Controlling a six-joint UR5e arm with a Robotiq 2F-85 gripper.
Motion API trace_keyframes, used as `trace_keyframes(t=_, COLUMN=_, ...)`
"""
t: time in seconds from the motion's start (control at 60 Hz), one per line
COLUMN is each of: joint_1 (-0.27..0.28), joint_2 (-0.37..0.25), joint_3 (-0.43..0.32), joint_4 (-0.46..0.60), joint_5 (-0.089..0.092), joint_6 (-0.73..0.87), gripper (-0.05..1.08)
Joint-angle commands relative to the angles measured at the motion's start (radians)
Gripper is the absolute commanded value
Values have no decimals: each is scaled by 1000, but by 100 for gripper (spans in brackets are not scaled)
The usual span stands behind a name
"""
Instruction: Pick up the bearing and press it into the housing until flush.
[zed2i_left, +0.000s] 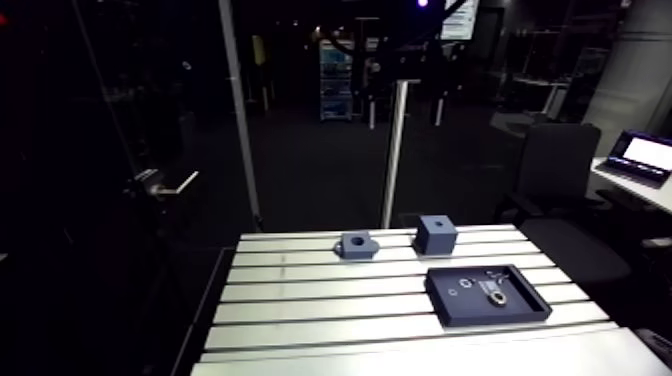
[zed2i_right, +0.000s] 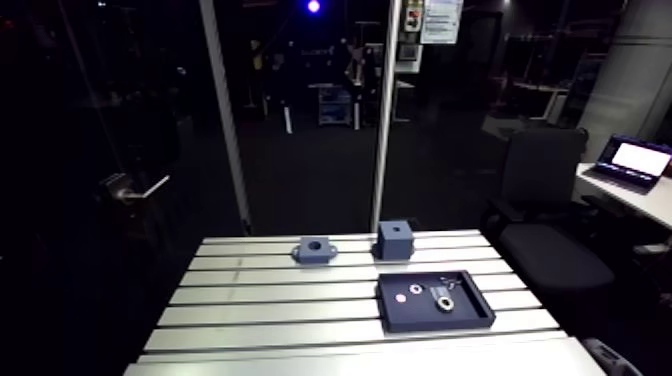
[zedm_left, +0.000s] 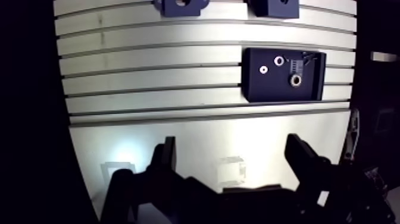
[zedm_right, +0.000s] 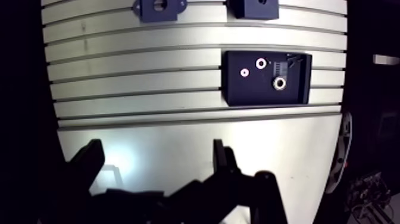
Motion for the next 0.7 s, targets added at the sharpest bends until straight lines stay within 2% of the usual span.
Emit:
trace_keyframes(t=0.017, joint_1=-7, joint_2=3, joint_3=8, joint_4=-2, joint_5=-6, joint_6=-12, gripper=0)
trace_keyframes(t=0.133, joint_1=-23, joint_2=10, joint_3=15, joint_4=0, joint_5=-11, joint_6=-16, gripper=0)
trace_keyframes(t=0.433, joint_1=-148, joint_2=15, joint_3=74, joint_4=-13, joint_5=-15, joint_6=-135, gripper=0)
trace_keyframes(t=0.567, joint_1=-182, joint_2=20, joint_3=115, joint_4=-70, joint_5=-15, joint_6=-185, gripper=0)
trace_keyframes(t=0.6, joint_1=-206, joint_2=20, joint_3=143, joint_4=-110, joint_5=-17, joint_6=-239, gripper=1)
trace_keyframes(t=0.7, joint_1=-239, joint_2=20, joint_3=182, joint_4=-141, joint_5=-15, joint_6=-317, gripper=1)
